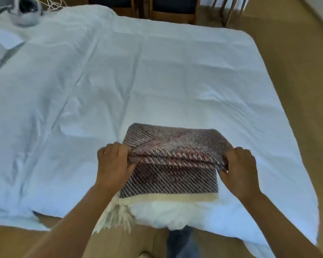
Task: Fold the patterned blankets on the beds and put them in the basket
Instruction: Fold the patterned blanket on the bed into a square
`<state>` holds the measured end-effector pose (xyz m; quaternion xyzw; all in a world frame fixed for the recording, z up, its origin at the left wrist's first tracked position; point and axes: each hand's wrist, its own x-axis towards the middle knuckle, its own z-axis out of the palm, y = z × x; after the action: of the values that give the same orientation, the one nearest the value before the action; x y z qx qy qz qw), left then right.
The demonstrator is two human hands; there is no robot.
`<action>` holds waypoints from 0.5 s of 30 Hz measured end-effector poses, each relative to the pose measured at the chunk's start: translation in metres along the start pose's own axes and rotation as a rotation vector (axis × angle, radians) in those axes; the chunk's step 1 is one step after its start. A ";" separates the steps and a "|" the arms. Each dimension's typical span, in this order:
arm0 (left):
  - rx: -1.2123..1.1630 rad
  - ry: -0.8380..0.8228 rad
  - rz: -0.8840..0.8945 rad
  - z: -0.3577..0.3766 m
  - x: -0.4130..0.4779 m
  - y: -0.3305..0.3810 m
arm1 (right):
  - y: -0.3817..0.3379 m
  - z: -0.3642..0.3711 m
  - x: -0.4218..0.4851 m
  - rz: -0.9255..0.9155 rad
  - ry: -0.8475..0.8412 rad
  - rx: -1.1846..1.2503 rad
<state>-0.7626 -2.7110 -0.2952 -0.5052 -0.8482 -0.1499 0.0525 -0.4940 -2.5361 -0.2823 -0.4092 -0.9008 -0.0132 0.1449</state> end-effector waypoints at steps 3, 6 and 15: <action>0.051 -0.042 -0.013 0.037 -0.062 -0.004 | -0.008 0.030 -0.047 0.054 -0.136 -0.011; 0.111 -0.214 -0.048 0.071 -0.100 0.002 | -0.018 0.065 -0.082 0.116 -0.318 -0.040; -0.079 -0.377 -0.354 0.091 -0.054 0.059 | -0.055 0.092 -0.052 0.309 -0.295 0.262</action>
<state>-0.6794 -2.7023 -0.3832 -0.3696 -0.9117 -0.0932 -0.1532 -0.5253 -2.5973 -0.3793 -0.5172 -0.8330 0.1859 0.0641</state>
